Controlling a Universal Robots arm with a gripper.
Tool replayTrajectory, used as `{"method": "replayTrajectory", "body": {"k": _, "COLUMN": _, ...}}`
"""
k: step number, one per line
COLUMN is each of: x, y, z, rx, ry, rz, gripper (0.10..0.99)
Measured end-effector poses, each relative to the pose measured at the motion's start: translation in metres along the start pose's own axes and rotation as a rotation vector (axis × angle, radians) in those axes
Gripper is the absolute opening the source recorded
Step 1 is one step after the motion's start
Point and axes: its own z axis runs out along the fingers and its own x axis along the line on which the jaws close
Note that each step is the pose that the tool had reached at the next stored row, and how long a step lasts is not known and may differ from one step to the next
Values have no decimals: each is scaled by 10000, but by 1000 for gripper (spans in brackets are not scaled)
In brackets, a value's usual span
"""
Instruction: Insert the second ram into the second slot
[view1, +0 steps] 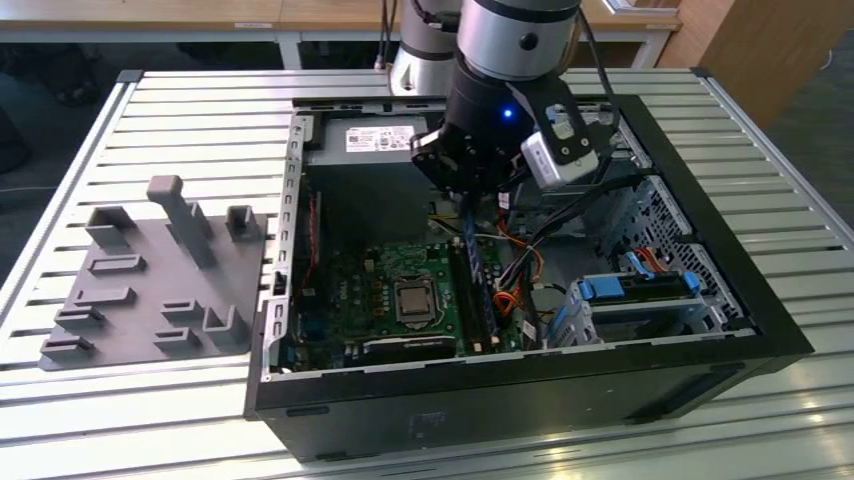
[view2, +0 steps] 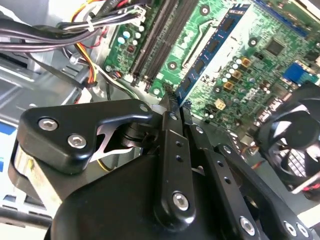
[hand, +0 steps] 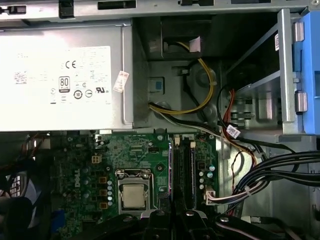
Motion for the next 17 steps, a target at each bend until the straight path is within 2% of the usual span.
{"method": "replayTrajectory", "body": {"k": 5, "x": -77, "y": -3, "z": 88, "rx": 0, "ry": 0, "rz": 7, "gripper": 141}}
{"method": "replayTrajectory", "body": {"k": 12, "x": -84, "y": -20, "z": 213, "rx": -1, "ry": 9, "rz": 12, "gripper": 141}}
{"method": "replayTrajectory", "body": {"k": 17, "x": -85, "y": -20, "z": 228, "rx": -2, "ry": 15, "rz": 11, "gripper": 141}}
